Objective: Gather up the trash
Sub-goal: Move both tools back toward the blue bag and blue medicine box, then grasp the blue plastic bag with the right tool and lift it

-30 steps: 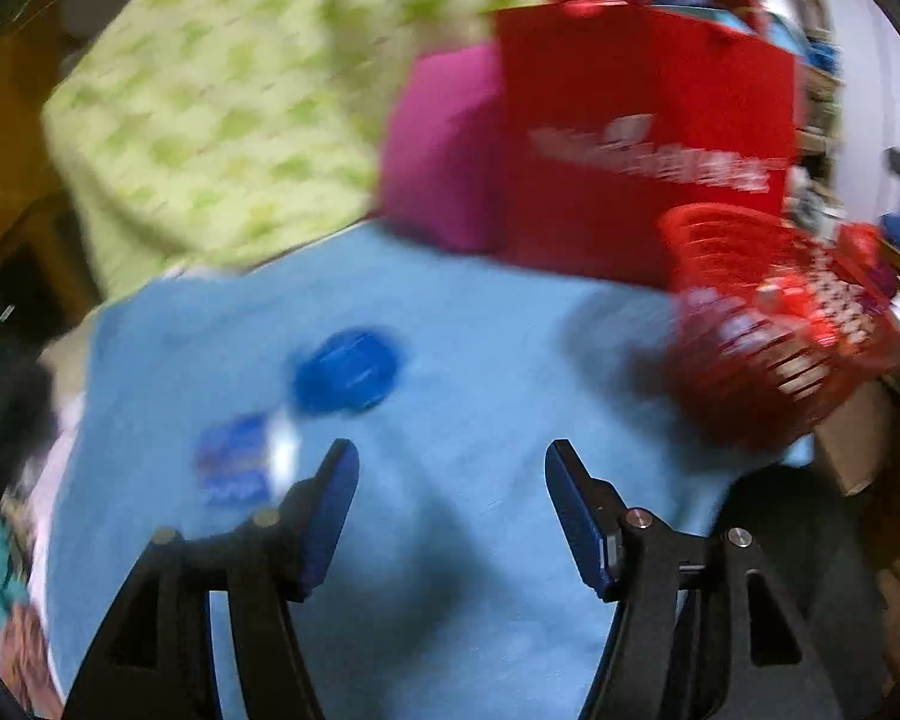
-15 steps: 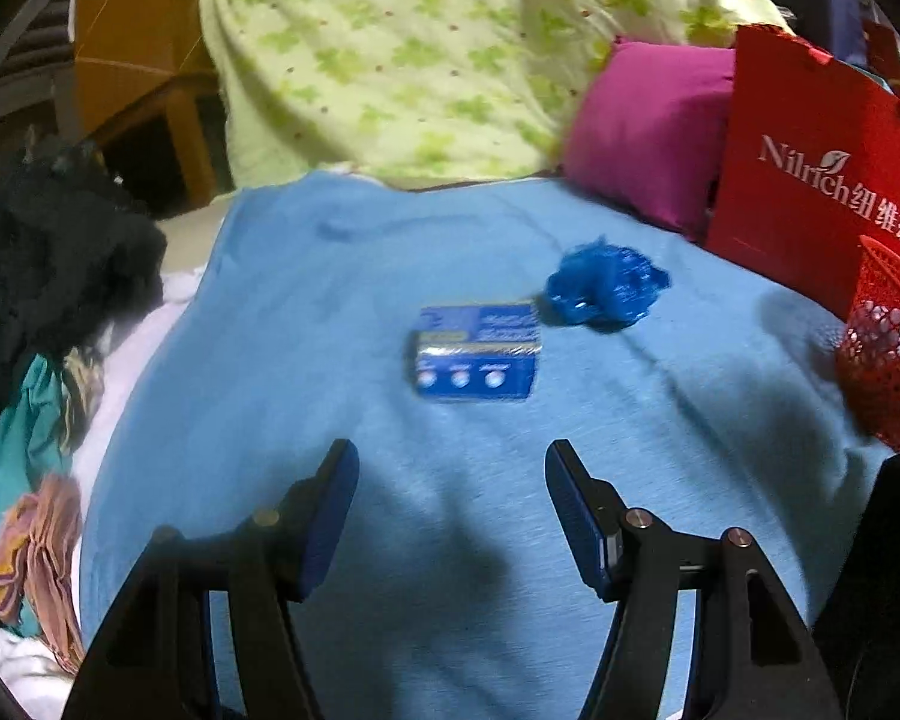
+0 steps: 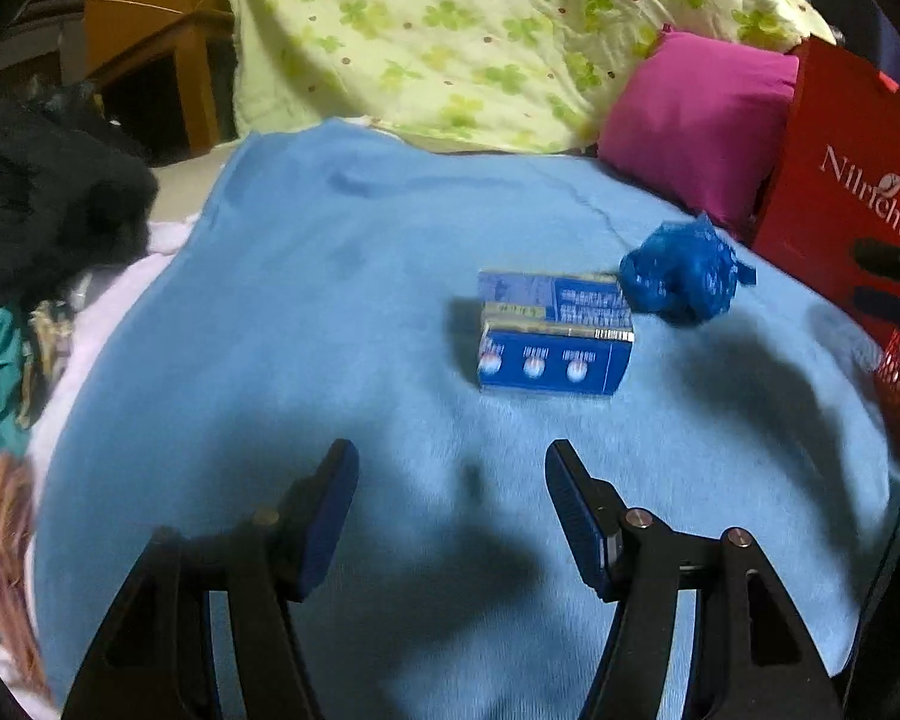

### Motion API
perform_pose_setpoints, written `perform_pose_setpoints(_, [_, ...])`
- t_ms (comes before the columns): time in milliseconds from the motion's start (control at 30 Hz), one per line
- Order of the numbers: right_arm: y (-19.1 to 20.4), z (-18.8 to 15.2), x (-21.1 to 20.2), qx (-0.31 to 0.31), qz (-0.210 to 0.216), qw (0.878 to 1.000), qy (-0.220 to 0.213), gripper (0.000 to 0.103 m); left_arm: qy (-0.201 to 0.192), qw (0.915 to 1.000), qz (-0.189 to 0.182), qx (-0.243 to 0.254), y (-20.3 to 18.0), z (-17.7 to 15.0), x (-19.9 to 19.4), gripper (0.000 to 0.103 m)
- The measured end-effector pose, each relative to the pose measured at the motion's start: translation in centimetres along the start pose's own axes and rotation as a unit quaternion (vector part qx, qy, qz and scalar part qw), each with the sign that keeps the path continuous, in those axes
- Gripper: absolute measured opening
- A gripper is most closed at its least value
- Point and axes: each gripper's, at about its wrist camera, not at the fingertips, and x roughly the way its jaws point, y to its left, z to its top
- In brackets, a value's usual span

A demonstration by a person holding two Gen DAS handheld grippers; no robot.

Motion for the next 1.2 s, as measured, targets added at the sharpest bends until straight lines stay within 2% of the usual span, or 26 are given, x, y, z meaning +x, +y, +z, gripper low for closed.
perform_pose_setpoints(367, [-2.3, 3.9, 8.9, 0.064, 0.008, 0.997, 0.033, 0.069, -0.007, 0.9968, -0.079, -0.011, 0.6, 3.7, 3.3, 0.066])
perform_pose_setpoints(533, [-2.4, 4.3, 10.9, 0.073, 0.008, 0.997, 0.036, 0.075, -0.005, 0.9945, -0.103, -0.016, 0.3, 4.7, 4.4, 0.069])
perform_pose_setpoints(667, [-2.1, 3.9, 12.8, 0.06, 0.0, 0.997, 0.057, 0.075, 0.005, 0.9933, -0.114, -0.018, 0.0, 5.2, 5.7, 0.069])
perform_pose_setpoints(767, [-2.5, 3.4, 13.7, 0.062, 0.002, 0.995, 0.076, 0.073, 0.019, 0.9905, -0.135, -0.018, -0.5, 5.1, 6.6, 0.069])
perform_pose_setpoints(867, [-2.4, 3.3, 13.5, 0.055, 0.004, 0.996, 0.071, 0.066, 0.026, 0.9878, -0.154, -0.006, -1.2, 4.9, 6.9, 0.069])
perform_pose_setpoints(1033, [-2.1, 3.4, 12.6, 0.049, -0.013, 0.997, 0.054, 0.065, 0.029, 0.9763, -0.214, 0.022, -2.7, 4.4, 5.7, 0.069])
perform_pose_setpoints(1133, [-2.6, 4.0, 11.5, 0.055, -0.03, 0.997, 0.034, 0.065, 0.025, 0.9597, -0.275, 0.051, -4.1, 3.7, 3.4, 0.069])
perform_pose_setpoints(1200, [-3.1, 4.5, 10.6, 0.06, -0.044, 0.997, 0.018, 0.065, 0.008, 0.9574, -0.276, 0.086, -4.8, 3.1, 1.4, 0.069])
